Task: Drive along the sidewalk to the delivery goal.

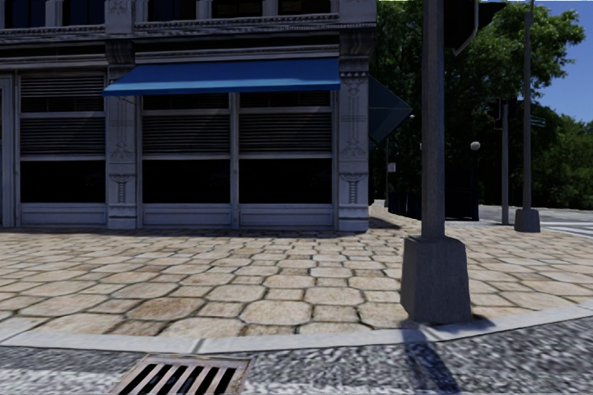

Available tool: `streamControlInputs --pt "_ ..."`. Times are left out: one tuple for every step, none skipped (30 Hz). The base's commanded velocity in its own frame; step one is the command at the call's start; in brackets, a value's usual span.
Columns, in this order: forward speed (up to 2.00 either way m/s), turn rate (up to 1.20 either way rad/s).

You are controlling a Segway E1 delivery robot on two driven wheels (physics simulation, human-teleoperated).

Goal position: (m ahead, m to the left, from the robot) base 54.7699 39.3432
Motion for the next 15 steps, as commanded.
streamControlInputs --pt "1.55 0.0" --pt "1.55 0.0" --pt "1.55 0.0" --pt "1.55 0.0" --pt "1.55 0.0" --pt "1.55 0.0" --pt "1.55 0.0" --pt "1.55 0.0" --pt "1.55 0.0" --pt "1.55 0.0" --pt "1.55 0.0" --pt "1.55 0.0" --pt "1.55 0.0" --pt "1.55 0.0" --pt "1.55 0.02"
